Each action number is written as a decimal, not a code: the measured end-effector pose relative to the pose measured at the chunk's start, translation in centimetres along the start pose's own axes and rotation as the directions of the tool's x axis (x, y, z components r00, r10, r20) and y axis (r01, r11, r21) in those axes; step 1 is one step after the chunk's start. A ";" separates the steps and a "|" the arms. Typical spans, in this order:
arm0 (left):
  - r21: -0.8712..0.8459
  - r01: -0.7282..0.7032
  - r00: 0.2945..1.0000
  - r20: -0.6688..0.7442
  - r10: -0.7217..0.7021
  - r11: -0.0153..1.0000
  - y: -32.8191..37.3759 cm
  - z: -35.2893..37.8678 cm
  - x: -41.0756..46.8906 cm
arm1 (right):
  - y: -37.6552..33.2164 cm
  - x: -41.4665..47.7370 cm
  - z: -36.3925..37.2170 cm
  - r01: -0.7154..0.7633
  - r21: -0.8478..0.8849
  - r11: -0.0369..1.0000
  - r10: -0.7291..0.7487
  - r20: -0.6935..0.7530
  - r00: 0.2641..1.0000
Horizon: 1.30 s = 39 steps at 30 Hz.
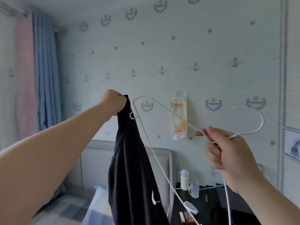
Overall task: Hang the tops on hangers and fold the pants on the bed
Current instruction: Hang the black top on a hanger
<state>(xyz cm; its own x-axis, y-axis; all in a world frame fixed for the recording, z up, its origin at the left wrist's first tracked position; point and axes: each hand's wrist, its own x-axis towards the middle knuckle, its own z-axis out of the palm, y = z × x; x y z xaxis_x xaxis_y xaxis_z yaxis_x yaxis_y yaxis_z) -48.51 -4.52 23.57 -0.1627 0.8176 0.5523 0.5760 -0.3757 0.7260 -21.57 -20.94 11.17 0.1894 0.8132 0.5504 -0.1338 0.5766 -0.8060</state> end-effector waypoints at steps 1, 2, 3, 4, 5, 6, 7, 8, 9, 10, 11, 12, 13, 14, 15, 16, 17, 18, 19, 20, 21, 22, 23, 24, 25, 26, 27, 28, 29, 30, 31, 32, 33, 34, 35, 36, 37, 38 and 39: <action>0.019 0.013 1.000 -0.006 -0.013 1.000 -1.8 -1.4 0.2 | 1.2 -0.5 1.6 -0.020 0.030 0.999 0.019 0.018 1.000; 0.045 0.025 1.000 -0.011 -0.025 0.999 -3.6 -2.9 0.4 | 2.6 -0.9 3.3 -0.037 0.054 0.998 0.035 0.033 0.999; 0.079 0.036 0.999 -0.019 -0.034 0.996 -5.3 -4.3 0.6 | 3.9 -1.3 4.9 -0.054 0.070 0.996 0.050 0.047 0.998; 0.119 0.049 0.998 -0.030 -0.046 0.992 -7.0 -5.7 0.6 | 5.2 -1.7 6.5 -0.072 0.083 0.994 0.067 0.061 0.996; 0.165 0.061 0.998 -0.045 -0.054 0.984 -8.7 -7.1 0.5 | 6.5 -2.1 8.1 -0.093 0.098 0.991 0.086 0.073 0.994; 0.203 0.071 0.996 -0.061 -0.059 0.977 -10.3 -8.5 0.3 | 7.8 -2.5 9.7 -0.117 0.113 0.987 0.107 0.086 0.990; 0.234 0.079 0.995 -0.073 -0.064 0.969 -11.9 -9.9 0.0 | 8.9 -2.9 11.3 -0.140 0.127 0.982 0.128 0.099 0.987; 0.259 0.082 0.995 -0.080 -0.064 0.962 -13.4 -11.3 -0.3 | 10.0 -3.3 12.8 -0.160 0.139 0.977 0.145 0.111 0.983; 0.288 0.086 0.995 -0.082 -0.064 0.954 -14.9 -12.6 -0.7 | 10.9 -3.8 14.3 -0.178 0.148 0.973 0.161 0.122 0.979; 0.318 0.090 0.995 -0.079 -0.068 0.944 -16.4 -13.9 -1.2 | 11.9 -4.3 15.8 -0.194 0.154 0.969 0.174 0.134 0.976; 0.341 0.096 0.994 -0.078 -0.073 0.935 -18.0 -15.1 -1.6 | 12.8 -4.7 17.2 -0.209 0.153 0.966 0.187 0.147 0.971; 0.360 0.109 0.993 -0.083 -0.085 0.926 -19.6 -16.2 -1.9 | 13.7 -5.2 18.6 -0.224 0.149 0.963 0.200 0.162 0.966; 0.380 0.127 0.991 -0.092 -0.099 0.916 -21.3 -17.3 -2.3 | 14.5 -5.8 20.0 -0.240 0.142 0.960 0.214 0.177 0.961; 0.404 0.142 0.989 -0.100 -0.111 0.904 -22.8 -18.4 -2.8 | 15.4 -6.4 21.3 -0.258 0.137 0.956 0.230 0.193 0.954; 0.427 0.161 0.986 -0.104 -0.129 0.890 -24.4 -19.4 -3.2 | 16.3 -7.0 22.5 -0.278 0.134 0.951 0.248 0.206 0.947; 0.449 0.184 0.982 -0.110 -0.150 0.874 -25.9 -20.4 -3.7 | 17.2 -7.6 23.7 -0.300 0.131 0.945 0.267 0.218 0.939; 0.466 0.212 0.977 -0.121 -0.175 0.859 -27.3 -21.3 -4.1 | 18.0 -8.1 24.8 -0.321 0.128 0.939 0.287 0.230 0.930; 0.473 0.241 0.970 -0.133 -0.202 0.848 -28.7 -22.2 -4.4 | 18.8 -8.7 25.8 -0.341 0.126 0.932 0.304 0.245 0.921; 0.470 0.272 0.962 -0.150 -0.227 0.840 -29.9 -23.0 -4.7 | 19.5 -9.2 26.7 -0.360 0.123 0.925 0.320 0.262 0.911; 0.464 0.300 0.954 -0.164 -0.252 0.833 -31.0 -23.8 -5.1 | 20.1 -9.7 27.6 -0.379 0.116 0.918 0.337 0.278 0.900; 0.464 0.321 0.947 -0.173 -0.270 0.826 -32.0 -24.4 -5.5 | 20.7 -10.2 28.4 -0.396 0.106 0.912 0.353 0.291 0.889; 0.471 0.333 0.943 -0.175 -0.284 0.817 -32.8 -24.8 -5.9 | 21.2 -10.7 29.0 -0.411 0.096 0.907 0.367 0.299 0.881; 0.481 0.338 0.941 -0.171 -0.291 0.809 -33.7 -25.1 -6.2 | 21.6 -11.1 29.6 -0.424 0.088 0.901 0.381 0.303 0.873; 0.488 0.340 0.940 -0.167 -0.297 0.804 -34.3 -25.2 -6.6 | 22.0 -11.5 30.2 -0.436 0.082 0.896 0.393 0.307 0.867; 0.496 0.345 0.938 -0.164 -0.304 0.797 -34.9 -25.3 -7.0 | 22.3 -11.7 30.6 -0.448 0.079 0.891 0.405 0.312 0.860; 0.504 0.351 0.936 -0.162 -0.313 0.789 -35.4 -25.4 -7.3 | 22.6 -12.0 31.0 -0.458 0.076 0.885 0.414 0.317 0.853; 0.506 0.359 0.932 -0.159 -0.324 0.784 -35.8 -25.4 -7.7 | 22.8 -12.1 31.2 -0.465 0.068 0.883 0.421 0.325 0.847; 0.502 0.366 0.929 -0.153 -0.337 0.784 -36.3 -25.4 -8.0 | 23.0 -12.3 31.4 -0.465 0.050 0.884 0.424 0.335 0.842; 0.499 0.376 0.925 -0.144 -0.353 0.781 -36.7 -25.4 -8.5 | 23.2 -12.5 31.5 -0.461 0.028 0.887 0.424 0.346 0.837; 0.497 0.383 0.920 -0.130 -0.369 0.779 -37.1 -25.3 -8.9 | 23.4 -12.6 31.5 -0.454 0.010 0.891 0.422 0.354 0.835; 0.492 0.383 0.918 -0.108 -0.382 0.782 -37.4 -25.1 -9.5 | 23.7 -12.8 31.4 -0.451 -0.002 0.892 0.422 0.358 0.833; 0.485 0.377 0.917 -0.079 -0.390 0.789 -37.5 -24.9 -10.1 | 24.0 -13.0 31.2 -0.450 -0.011 0.893 0.424 0.360 0.831; 0.475 0.374 0.916 -0.052 -0.399 0.797 -37.7 -24.6 -10.7 | 24.3 -13.2 31.0 -0.450 -0.023 0.893 0.427 0.360 0.829; 0.468 0.371 0.914 -0.029 -0.405 0.802 -37.8 -24.2 -11.3 | 24.7 -13.4 30.8 -0.448 -0.039 0.893 0.430 0.363 0.826; 0.460 0.366 0.913 -0.009 -0.408 0.809 -37.7 -23.9 -12.0 | 24.9 -13.5 30.5 -0.437 -0.059 0.897 0.427 0.368 0.826; 0.453 0.365 0.910 0.010 -0.414 0.814 -37.8 -23.6 -12.6 | 25.3 -13.7 30.1 -0.420 -0.085 0.903 0.420 0.374 0.827; 0.443 0.369 0.905 0.029 -0.424 0.817 -37.8 -23.2 -13.3 | 25.6 -13.9 29.7 -0.398 -0.119 0.909 0.413 0.378 0.829; 0.422 0.378 0.898 0.050 -0.438 0.824 -37.8 -22.8 -14.0 | 25.9 -14.1 29.2 -0.373 -0.154 0.915 0.404 0.382 0.831; 0.391 0.386 0.892 0.071 -0.446 0.836 -37.8 -22.4 -14.7 | 26.1 -14.3 28.8 -0.352 -0.186 0.917 0.397 0.387 0.832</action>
<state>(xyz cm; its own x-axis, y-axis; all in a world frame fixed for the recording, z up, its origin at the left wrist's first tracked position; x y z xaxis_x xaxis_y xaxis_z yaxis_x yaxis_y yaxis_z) -85.82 -12.06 -2.81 -0.3446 0.9282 0.1401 0.7316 0.1721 0.6597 -55.77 -15.23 -11.44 -0.2721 0.9363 0.2220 -0.0087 0.2283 -0.9735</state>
